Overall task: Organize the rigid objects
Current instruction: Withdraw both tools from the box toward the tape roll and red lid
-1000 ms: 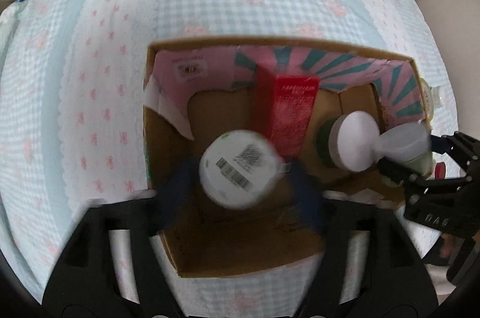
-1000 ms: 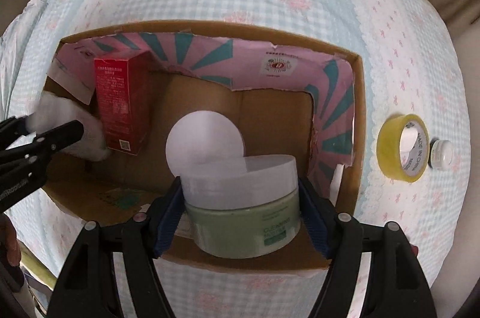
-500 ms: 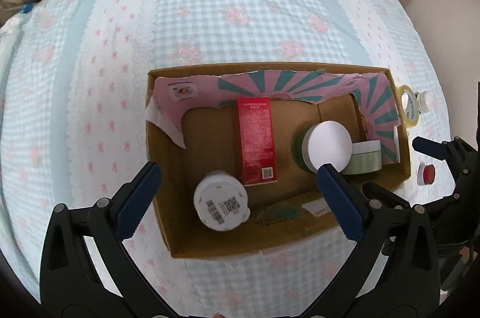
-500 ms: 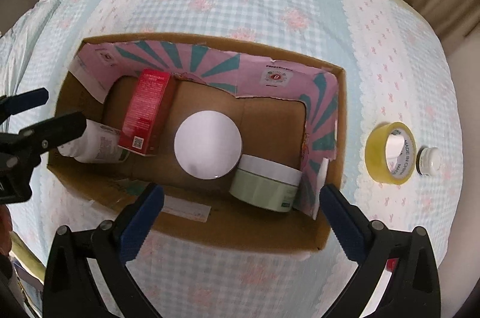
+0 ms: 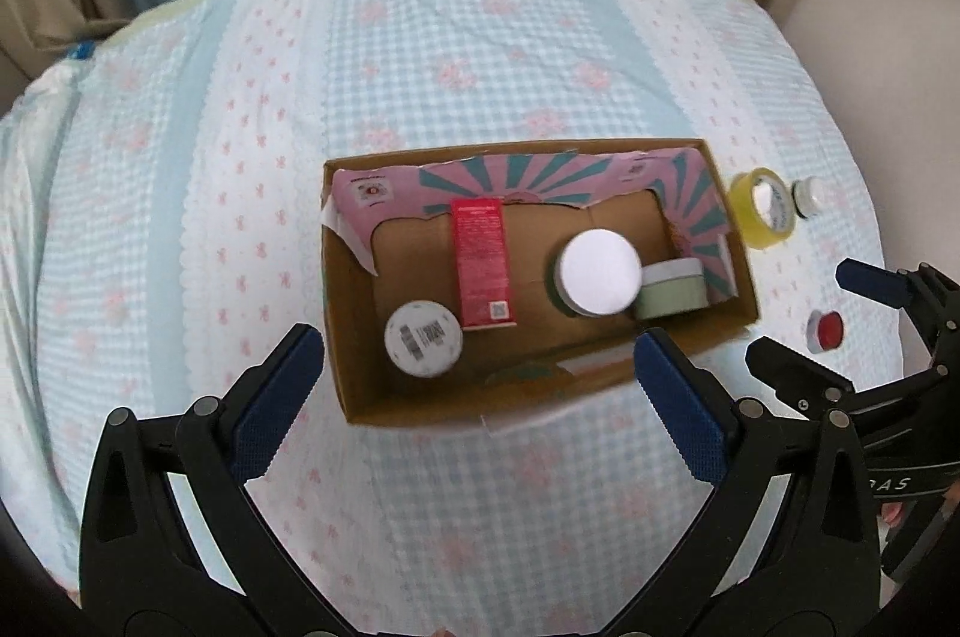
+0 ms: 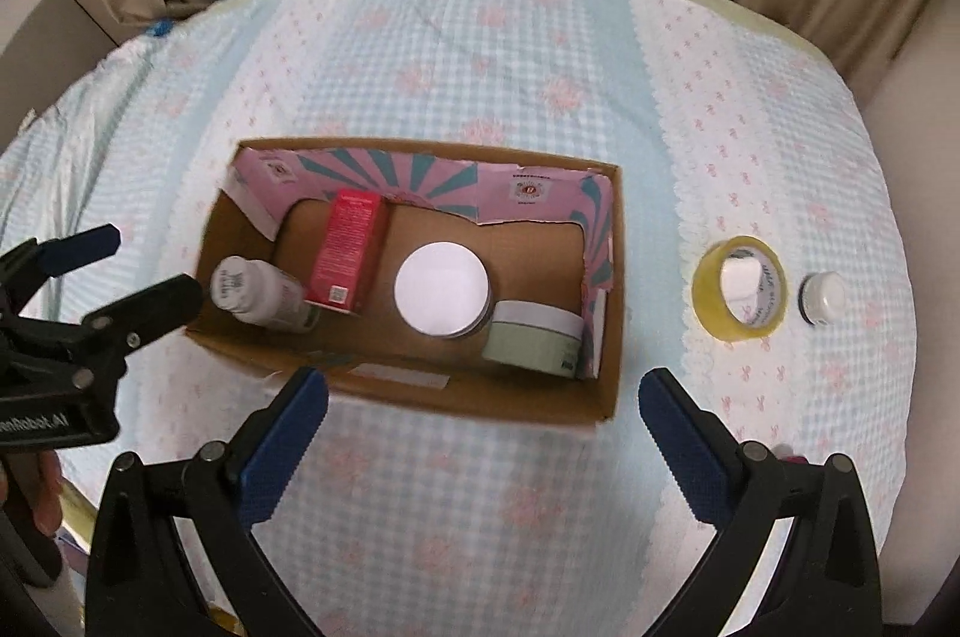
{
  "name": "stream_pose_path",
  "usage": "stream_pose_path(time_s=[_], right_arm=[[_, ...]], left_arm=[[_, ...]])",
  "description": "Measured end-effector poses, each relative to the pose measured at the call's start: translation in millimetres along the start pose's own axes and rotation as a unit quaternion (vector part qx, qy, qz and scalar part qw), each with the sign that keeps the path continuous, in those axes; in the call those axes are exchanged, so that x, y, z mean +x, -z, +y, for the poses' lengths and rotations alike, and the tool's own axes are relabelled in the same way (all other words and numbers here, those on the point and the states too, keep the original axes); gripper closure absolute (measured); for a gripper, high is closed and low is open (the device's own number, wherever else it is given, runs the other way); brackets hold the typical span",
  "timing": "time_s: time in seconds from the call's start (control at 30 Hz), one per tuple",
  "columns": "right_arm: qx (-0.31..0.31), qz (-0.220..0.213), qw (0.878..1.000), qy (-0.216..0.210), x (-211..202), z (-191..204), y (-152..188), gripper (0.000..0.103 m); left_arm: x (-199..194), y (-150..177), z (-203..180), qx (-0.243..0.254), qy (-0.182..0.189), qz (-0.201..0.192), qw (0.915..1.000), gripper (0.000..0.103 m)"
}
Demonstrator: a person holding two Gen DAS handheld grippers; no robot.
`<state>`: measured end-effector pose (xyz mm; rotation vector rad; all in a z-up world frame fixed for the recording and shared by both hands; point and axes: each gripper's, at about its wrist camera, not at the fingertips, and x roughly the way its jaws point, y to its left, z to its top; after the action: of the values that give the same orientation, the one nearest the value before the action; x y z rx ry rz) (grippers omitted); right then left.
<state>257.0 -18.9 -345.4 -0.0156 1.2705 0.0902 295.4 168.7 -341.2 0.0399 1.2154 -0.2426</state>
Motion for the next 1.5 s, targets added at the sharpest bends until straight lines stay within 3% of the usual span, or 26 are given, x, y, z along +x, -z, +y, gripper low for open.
stream_pose_path(time_s=[0.43,0.67,0.87,1.17,1.5], right_arm=[[0.071,-0.052,0.996,-0.005,-95.5,-41.7,56.6,0.000],[0.083,-0.083,0.993,-0.004,-132.9,-96.1,93.7,0.000],[0.065,-0.101,0.993,0.004,-153.9,-164.4,117.9,0.000],[0.024,-0.114,0.993,0.007,-161.1,-280.7,119.4,0.000],[0.027,-0.130,0.991,-0.002,-130.0,-347.1,93.6,0.000]], left_arm=[[-65.3,33.3,-75.3,0.031,0.019,-0.023,0.9991,0.000],[-91.0,50.7,-142.5,0.038,0.023,-0.043,0.9981,0.000],[-102.4,63.9,-208.1,0.022,0.001,-0.064,0.9977,0.000],[-91.3,64.7,-306.5,-0.027,-0.024,-0.091,0.9952,0.000],[-33.4,45.8,-362.9,-0.042,-0.025,-0.088,0.9949,0.000]])
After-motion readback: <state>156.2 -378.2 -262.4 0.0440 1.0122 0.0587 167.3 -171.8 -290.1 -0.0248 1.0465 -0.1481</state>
